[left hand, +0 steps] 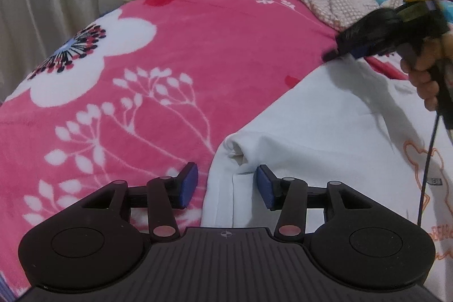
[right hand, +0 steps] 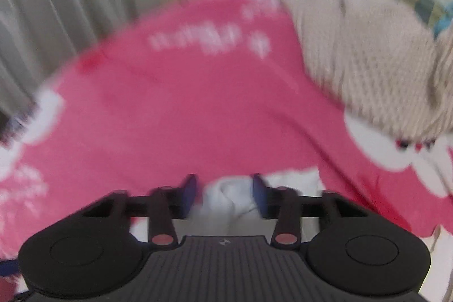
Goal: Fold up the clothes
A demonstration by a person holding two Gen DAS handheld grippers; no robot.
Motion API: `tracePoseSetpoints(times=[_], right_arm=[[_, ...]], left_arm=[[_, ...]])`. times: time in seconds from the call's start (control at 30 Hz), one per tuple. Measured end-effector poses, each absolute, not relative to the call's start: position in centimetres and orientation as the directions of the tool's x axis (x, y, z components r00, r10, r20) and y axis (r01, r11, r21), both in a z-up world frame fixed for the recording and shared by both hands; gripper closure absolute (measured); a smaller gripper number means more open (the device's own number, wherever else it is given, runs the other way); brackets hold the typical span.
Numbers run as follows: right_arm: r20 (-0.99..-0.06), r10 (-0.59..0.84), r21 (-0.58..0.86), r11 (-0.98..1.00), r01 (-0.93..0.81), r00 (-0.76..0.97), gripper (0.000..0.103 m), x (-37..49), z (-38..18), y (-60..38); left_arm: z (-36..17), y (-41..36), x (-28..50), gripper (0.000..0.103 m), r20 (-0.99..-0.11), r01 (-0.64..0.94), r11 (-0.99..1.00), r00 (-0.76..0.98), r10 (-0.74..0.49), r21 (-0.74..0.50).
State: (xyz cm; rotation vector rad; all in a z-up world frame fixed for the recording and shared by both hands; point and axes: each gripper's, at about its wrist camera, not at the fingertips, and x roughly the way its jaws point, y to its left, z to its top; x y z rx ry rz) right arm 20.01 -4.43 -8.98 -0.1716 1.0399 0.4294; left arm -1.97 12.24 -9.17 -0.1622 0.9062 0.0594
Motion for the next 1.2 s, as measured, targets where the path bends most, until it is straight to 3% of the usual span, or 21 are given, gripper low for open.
tracePoseSetpoints(times=[0.07,0.2,0.4,0.47,0.57,0.73,0.83,0.9,0.97,1.2], right_arm=[[-0.835,0.324,0.152,0.913,-0.380,0.444,0.097,20.0,-9.0,-6.1],[-0.693,0.527,0.497,0.843,-0.204,0.492,0.097,20.5,-10.4,-10.7],[-0.581,0.547,0.703,0.711,0.032,0.603,0.101,21.6,-14.8,-14.8],[-0.553,0.511,0.729,0.680,0.084,0.658,0.093,21.4,-14.6,-17.3],[-0.494,0.555,0.771,0.635,0.043,0.669,0.093,20.1,-12.8,-20.7],[-0.467,0.786,0.771,0.586,-0.249,0.404,0.093,14.7,-9.9,-19.8],[-0.553,0.783,0.727,0.620,-0.294,0.284,0.090,11.8,-12.2,-17.1],[-0.623,0.725,0.692,0.686,-0.225,0.293,0.094,10.9,-14.4,-16.4],[-0.590,0.736,0.739,0.658,-0.145,0.332,0.089,10.4,-14.7,-17.9],[-0.544,0.693,0.626,0.710,-0.321,0.472,0.071,4.8,-2.3,-25.7]], left_arm=[[-9.2,12.2,-2.0,0.056,-0.785,-0.120,0.986,0.619,-0.015,-0.113],[-9.3,12.1,-2.1,0.056,-0.779,-0.127,0.986,0.626,-0.005,-0.108],[-9.1,12.1,-2.2,0.056,-0.775,-0.131,0.986,0.632,0.006,-0.100],[-8.8,12.3,-2.2,0.057,-0.774,-0.145,0.984,0.633,0.010,-0.106],[-7.3,12.8,-2.4,0.057,-0.764,-0.193,0.974,0.645,0.034,-0.120],[-5.6,11.3,-2.1,0.056,-0.727,-0.121,0.988,0.686,0.016,-0.093],[-8.1,9.7,0.1,0.055,-0.820,-0.109,0.994,0.571,0.043,-0.024],[-9.0,9.6,0.5,0.052,-0.818,-0.141,0.990,0.570,0.069,-0.015],[-8.6,9.6,0.4,0.052,-0.812,-0.162,0.987,0.578,0.075,-0.024],[-6.4,9.7,-0.8,0.051,-0.784,-0.176,0.983,0.617,0.076,-0.043]])
